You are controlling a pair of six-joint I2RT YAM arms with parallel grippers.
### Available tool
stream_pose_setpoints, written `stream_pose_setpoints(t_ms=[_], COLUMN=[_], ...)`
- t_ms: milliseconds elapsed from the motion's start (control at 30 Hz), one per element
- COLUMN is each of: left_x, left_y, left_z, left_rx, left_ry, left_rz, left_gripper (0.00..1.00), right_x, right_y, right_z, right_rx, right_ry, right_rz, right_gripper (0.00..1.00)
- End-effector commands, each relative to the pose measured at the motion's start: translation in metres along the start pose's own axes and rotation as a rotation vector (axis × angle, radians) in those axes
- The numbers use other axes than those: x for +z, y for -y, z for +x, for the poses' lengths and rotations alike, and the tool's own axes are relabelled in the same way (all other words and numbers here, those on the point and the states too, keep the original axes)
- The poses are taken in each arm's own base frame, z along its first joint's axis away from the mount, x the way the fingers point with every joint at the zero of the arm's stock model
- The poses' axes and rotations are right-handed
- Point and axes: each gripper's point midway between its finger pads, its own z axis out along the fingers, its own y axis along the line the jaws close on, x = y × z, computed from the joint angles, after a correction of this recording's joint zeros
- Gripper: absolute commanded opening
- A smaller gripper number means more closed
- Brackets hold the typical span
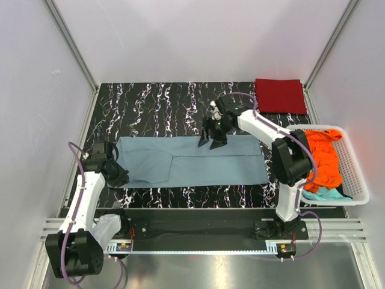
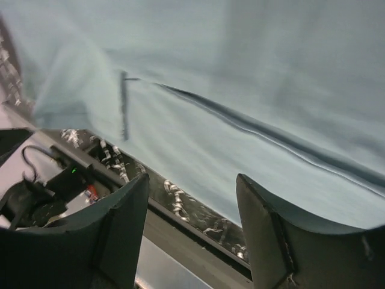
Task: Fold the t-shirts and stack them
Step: Fold the tshirt
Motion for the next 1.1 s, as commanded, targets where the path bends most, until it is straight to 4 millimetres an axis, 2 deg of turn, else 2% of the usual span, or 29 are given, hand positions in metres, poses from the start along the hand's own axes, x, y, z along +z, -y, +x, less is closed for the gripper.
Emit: stream_pose_setpoints(t_ms=[0,100,233,267,300,367,400,433,467,533,633,700,733,800,833,933,1067], left_x=[0.005,0.005,0.008,0.010,0.010,0.007,0.006,0.005,0.006,0.002,0.003,0.012,0.010,0.022,0.022,0.039,0.051], left_y=[0.007,0.004,0.001,-0.001,-0.002,-0.001,0.002,0.005,0.023,0.042,0.073,0.082,0.092,0.098,0.104,0.101,0.105], left_z=[0.003,0.000,0.001,0.004,0.004,-0.002,-0.006,-0.013,-0.021,-0.025,-0.039,-0.046,-0.055,-0.062,-0.067,-0.074,-0.086], left_rx=[0.009,0.015,0.001,-0.005,-0.015,-0.027,-0.024,-0.010,0.016,0.057,0.121,0.173,0.195,0.230,0.241,0.228,0.208], left_ry=[-0.026,-0.009,-0.017,-0.029,-0.034,-0.015,0.002,0.035,0.053,0.029,0.018,-0.004,0.002,-0.032,-0.034,-0.077,-0.078], left_rz=[0.036,0.025,0.007,-0.003,-0.009,-0.011,0.004,0.021,0.106,0.184,0.296,0.294,0.317,0.312,0.325,0.294,0.311], left_gripper=[0.12,0.12,0.18,0.26,0.30,0.38,0.53,0.57,0.58,0.57,0.54,0.52,0.50,0.49,0.48,0.46,0.46], right_x=[0.011,0.027,0.044,0.049,0.051,0.057,0.058,0.061,0.066,0.072,0.079,0.083,0.086,0.092,0.096,0.101,0.114], right_y=[-0.035,-0.058,-0.093,-0.100,-0.115,-0.130,-0.140,-0.144,-0.146,-0.147,-0.145,-0.142,-0.144,-0.143,-0.143,-0.145,-0.140], right_z=[-0.007,0.014,0.050,0.057,0.073,0.085,0.097,0.101,0.105,0.111,0.119,0.124,0.123,0.125,0.125,0.123,0.122], right_rx=[-0.023,-0.061,-0.146,-0.162,-0.194,-0.220,-0.239,-0.245,-0.241,-0.218,-0.200,-0.179,-0.182,-0.162,-0.161,-0.150,-0.115], right_ry=[-0.040,-0.120,-0.206,-0.223,-0.265,-0.309,-0.336,-0.347,-0.359,-0.379,-0.396,-0.413,-0.406,-0.422,-0.423,-0.421,-0.425], right_rz=[-0.131,-0.202,-0.284,-0.307,-0.343,-0.378,-0.396,-0.398,-0.395,-0.391,-0.396,-0.399,-0.410,-0.415,-0.424,-0.431,-0.404], right_gripper=[0.67,0.68,0.68,0.68,0.67,0.65,0.63,0.61,0.59,0.55,0.55,0.55,0.54,0.53,0.52,0.48,0.39])
